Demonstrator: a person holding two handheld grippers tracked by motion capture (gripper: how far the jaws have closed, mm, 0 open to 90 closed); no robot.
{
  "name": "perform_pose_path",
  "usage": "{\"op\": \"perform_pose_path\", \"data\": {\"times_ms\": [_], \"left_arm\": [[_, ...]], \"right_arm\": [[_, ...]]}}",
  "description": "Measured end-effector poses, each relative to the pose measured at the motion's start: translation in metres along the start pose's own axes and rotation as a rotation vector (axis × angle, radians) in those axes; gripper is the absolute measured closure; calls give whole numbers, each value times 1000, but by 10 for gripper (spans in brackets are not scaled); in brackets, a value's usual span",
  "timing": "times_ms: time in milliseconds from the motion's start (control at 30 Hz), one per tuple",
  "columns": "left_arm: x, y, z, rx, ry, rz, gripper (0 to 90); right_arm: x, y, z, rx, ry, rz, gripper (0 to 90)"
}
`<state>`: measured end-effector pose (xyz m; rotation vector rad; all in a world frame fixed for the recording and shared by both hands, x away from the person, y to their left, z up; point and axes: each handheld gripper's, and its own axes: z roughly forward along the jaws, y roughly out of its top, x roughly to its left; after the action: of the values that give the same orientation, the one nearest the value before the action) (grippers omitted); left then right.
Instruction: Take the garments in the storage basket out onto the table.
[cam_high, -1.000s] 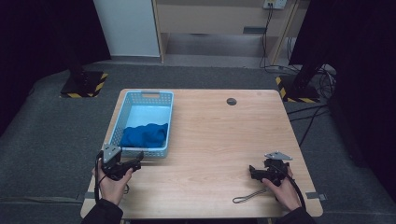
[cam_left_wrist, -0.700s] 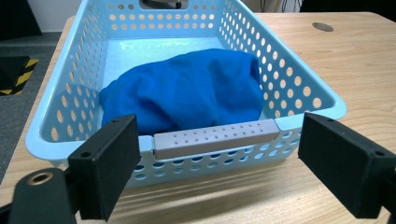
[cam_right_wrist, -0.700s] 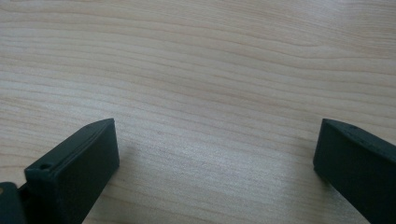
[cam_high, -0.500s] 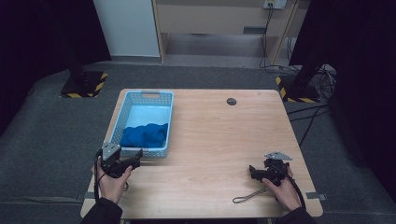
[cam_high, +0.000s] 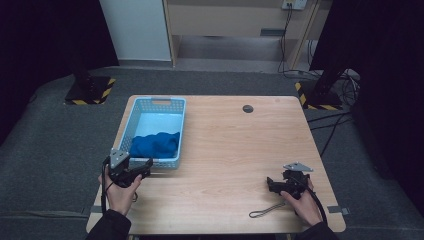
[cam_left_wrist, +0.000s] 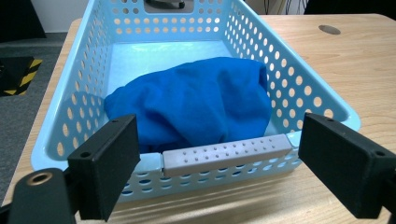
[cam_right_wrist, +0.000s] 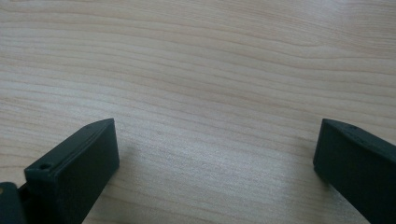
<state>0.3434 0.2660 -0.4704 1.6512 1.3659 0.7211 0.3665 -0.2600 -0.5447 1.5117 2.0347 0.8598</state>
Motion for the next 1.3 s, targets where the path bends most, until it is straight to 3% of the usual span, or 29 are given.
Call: {"op": "perform_pose_path", "data": {"times_ms": [1300], "left_arm": [[9,11,16,28,21,-8,115]], "right_arm": [[0,0,0,0,0,0,4]]}}
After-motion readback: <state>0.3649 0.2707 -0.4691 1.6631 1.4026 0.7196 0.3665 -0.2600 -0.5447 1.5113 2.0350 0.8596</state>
